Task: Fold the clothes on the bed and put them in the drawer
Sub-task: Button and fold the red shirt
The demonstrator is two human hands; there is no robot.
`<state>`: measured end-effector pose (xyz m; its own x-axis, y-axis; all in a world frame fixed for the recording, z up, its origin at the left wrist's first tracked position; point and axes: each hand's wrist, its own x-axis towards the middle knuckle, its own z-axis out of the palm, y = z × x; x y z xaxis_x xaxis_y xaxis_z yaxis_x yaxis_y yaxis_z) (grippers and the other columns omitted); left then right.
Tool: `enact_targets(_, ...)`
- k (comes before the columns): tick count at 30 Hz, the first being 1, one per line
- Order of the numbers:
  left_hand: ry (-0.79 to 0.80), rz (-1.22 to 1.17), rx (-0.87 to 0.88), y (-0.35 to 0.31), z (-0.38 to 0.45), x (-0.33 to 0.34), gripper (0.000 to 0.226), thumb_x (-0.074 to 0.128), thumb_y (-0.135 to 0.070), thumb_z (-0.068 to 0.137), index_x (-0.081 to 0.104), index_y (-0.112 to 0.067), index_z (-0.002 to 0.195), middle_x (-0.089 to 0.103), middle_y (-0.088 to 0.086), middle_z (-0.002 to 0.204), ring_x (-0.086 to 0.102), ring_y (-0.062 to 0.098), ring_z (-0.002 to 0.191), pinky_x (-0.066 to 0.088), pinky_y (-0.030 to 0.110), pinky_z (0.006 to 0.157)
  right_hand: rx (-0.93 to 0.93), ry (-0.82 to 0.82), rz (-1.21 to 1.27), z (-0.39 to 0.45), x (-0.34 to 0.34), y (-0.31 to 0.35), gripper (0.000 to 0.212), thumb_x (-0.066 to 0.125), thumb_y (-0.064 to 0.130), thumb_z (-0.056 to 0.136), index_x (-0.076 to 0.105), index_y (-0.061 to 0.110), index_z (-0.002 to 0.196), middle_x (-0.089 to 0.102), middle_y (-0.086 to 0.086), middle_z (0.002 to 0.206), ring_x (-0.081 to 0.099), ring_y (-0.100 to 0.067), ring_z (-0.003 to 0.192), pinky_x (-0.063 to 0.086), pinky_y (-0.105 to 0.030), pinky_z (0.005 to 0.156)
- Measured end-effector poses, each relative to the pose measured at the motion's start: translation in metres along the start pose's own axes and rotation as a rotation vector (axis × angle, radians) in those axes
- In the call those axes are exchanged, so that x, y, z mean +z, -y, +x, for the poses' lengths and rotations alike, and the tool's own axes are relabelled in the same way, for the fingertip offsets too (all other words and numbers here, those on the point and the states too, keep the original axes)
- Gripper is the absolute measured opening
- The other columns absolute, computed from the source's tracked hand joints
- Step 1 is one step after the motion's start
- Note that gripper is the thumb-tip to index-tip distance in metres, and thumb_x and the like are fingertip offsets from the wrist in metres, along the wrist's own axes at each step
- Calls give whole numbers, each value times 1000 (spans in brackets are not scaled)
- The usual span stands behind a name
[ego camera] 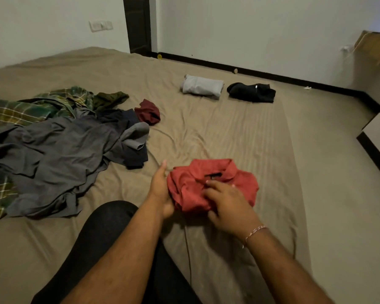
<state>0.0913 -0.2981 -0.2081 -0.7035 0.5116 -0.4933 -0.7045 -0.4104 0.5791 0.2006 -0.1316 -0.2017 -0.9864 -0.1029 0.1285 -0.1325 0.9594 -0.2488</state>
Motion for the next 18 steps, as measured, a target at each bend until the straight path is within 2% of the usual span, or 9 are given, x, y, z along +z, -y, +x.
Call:
enact_targets(1,-14,22,-33,-1,1,-2,85,33,-71,99,67,2,127,69,30,124,69,42,111,53,48,91,21,92,54,-6,12,-6,52,60,45,78,64,28,127,51,2,151,52,-22,135,45,-48,109)
enact_targets(2,-46,65,-50,0,4,-4,81,38,-68,99,70,2,122,70,30,120,71,41,104,55,48,89,40,98,148,-10,20,-11,52,60,53,82,64,31,129,49,6,154,49,-16,138,43,-45,112)
enact_targets(4,-57,112,-75,3,5,-4,68,54,-61,96,74,1,117,71,30,116,73,42,102,56,52,93,99,-87,280,-16,28,-20,46,61,54,88,65,33,128,53,11,149,49,-8,138,43,-44,113)
enact_targets(6,-89,184,-44,8,8,-3,51,74,-44,90,75,-1,118,74,27,113,73,42,104,60,53,91,217,-231,207,-15,34,-28,49,55,57,90,62,36,134,52,9,151,46,-11,141,38,-47,116)
enact_targets(9,-227,411,78,25,15,-3,27,75,-5,89,74,-2,115,78,20,97,77,35,87,64,41,71,360,28,101,-16,45,-35,72,38,72,88,38,44,154,26,5,168,28,-21,153,25,-54,123)
enact_targets(11,-249,444,106,34,15,2,24,65,9,90,74,-2,108,78,20,95,76,34,85,64,41,73,339,103,165,-17,51,-41,74,42,72,91,29,44,159,16,8,170,20,-22,156,20,-55,125)
enact_targets(14,-311,296,201,13,-4,1,28,57,15,90,73,-4,105,77,23,98,74,33,82,64,40,73,287,-143,447,4,38,-25,69,59,58,89,45,31,151,42,9,151,41,-18,144,30,-37,121)
enact_targets(16,-299,167,290,-4,-27,1,28,57,14,90,73,-1,109,76,23,101,74,31,80,64,39,72,341,-297,617,22,16,-13,69,65,48,85,48,26,148,50,2,144,47,-15,135,31,-28,115)
enact_targets(18,-287,30,425,-34,-66,-20,31,58,11,90,72,0,115,75,24,107,74,32,88,63,41,80,373,-349,728,50,-7,20,80,68,54,80,46,24,151,49,-5,151,43,-13,134,32,-31,115)
